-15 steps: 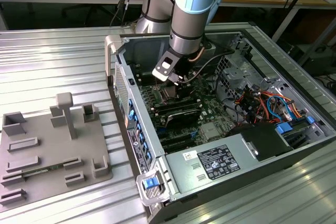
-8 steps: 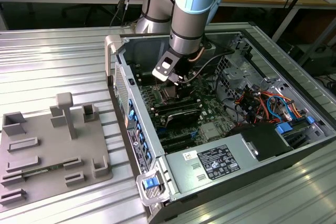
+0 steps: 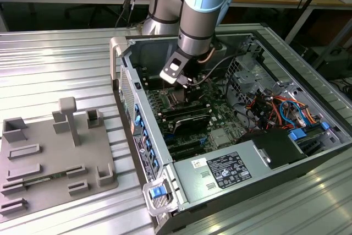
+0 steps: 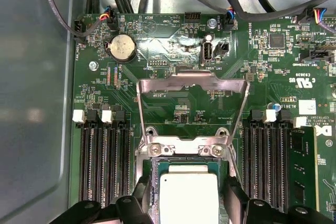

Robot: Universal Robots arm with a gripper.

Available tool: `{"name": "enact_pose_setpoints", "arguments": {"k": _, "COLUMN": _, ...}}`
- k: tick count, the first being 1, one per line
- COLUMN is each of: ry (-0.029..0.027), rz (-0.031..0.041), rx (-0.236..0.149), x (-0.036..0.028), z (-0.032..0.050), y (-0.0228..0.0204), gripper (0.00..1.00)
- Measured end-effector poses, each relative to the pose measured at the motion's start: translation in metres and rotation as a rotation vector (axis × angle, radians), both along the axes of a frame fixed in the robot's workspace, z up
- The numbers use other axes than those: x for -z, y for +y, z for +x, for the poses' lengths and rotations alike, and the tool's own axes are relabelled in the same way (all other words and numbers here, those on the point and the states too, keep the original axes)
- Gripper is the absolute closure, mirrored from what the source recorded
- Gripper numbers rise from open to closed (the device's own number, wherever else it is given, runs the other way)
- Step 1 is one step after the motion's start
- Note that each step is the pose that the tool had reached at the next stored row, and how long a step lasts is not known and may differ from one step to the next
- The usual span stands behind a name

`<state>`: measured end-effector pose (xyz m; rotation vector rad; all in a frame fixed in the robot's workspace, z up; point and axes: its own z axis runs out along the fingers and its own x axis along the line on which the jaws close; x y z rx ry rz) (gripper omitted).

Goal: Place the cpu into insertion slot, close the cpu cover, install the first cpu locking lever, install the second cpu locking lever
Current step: 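Place the cpu into insertion slot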

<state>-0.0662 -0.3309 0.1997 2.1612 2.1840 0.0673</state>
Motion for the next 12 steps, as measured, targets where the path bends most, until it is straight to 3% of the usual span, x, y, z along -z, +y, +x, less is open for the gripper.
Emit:
{"name": "enact_pose_setpoints", "arguments": {"k": 4, "ry": 0.0000, "rz": -0.0001, "rx": 0.000, "x": -0.0040, "z": 0.0000, "y": 0.0000, "gripper": 0.33}}
{"name": "enact_pose_setpoints", "arguments": {"k": 12, "ry": 0.0005, "rz": -0.0003, "rx": 0.000, "x": -0.0020, "z": -0.0018, "y": -0.0001, "gripper": 0.33}}
